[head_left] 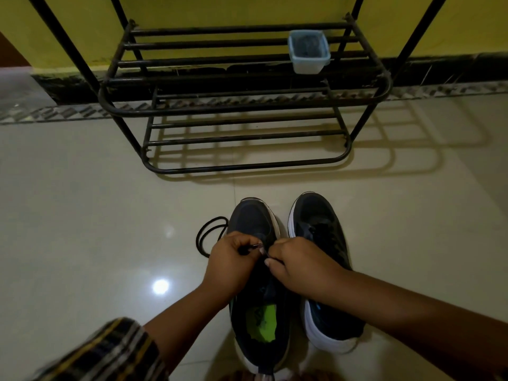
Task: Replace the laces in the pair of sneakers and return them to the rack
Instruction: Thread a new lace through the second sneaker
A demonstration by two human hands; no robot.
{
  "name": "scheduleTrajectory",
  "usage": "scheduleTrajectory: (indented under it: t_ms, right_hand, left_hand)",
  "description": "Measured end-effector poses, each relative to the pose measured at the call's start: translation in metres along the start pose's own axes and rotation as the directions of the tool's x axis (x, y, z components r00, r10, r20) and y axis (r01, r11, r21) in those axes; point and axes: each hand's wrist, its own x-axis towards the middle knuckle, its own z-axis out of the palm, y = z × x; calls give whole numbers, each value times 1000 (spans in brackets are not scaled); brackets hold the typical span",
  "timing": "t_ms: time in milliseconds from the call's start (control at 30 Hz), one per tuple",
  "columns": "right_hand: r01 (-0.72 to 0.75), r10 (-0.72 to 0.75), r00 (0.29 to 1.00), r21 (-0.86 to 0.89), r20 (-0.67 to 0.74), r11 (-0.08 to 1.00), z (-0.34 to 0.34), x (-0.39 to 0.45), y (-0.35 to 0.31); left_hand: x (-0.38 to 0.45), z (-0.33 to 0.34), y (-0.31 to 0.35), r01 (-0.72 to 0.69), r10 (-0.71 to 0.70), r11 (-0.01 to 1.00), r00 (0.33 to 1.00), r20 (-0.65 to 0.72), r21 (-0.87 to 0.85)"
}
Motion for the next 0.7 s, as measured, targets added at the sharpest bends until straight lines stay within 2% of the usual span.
scheduleTrajectory:
  t_ms: [267,400,467,533,600,667,700]
  right_hand:
    - [10,-10,1000,-31,10,999,3,1,-3]
    - [-18,19,1000,-44,17,999,5,1,-3]
    - [-26,27,999,-39,25,999,7,1,-1]
    - [-54,55,998,-25,39,998,7,1,0]
    - [-143,141,990,111,23,983,6,4,2]
    - [-255,282,959,355,-24,899,4,10,8]
    - [-279,326,944,420,-44,863,4,13,10]
  left_hand:
    - [-4,6,1,83,-96,988,991,-94,-130]
    - [-5,3,8,139,-138,970,990,20,-198]
    - [-5,2,13,143,-128,972,988,90,-185]
    - [-4,3,13,156,-140,974,985,102,-164]
    - [0,3,11,189,-178,970,981,82,-152]
    - [1,4,7,198,-188,970,979,81,-142]
    - [0,4,6,195,-185,971,980,79,-139]
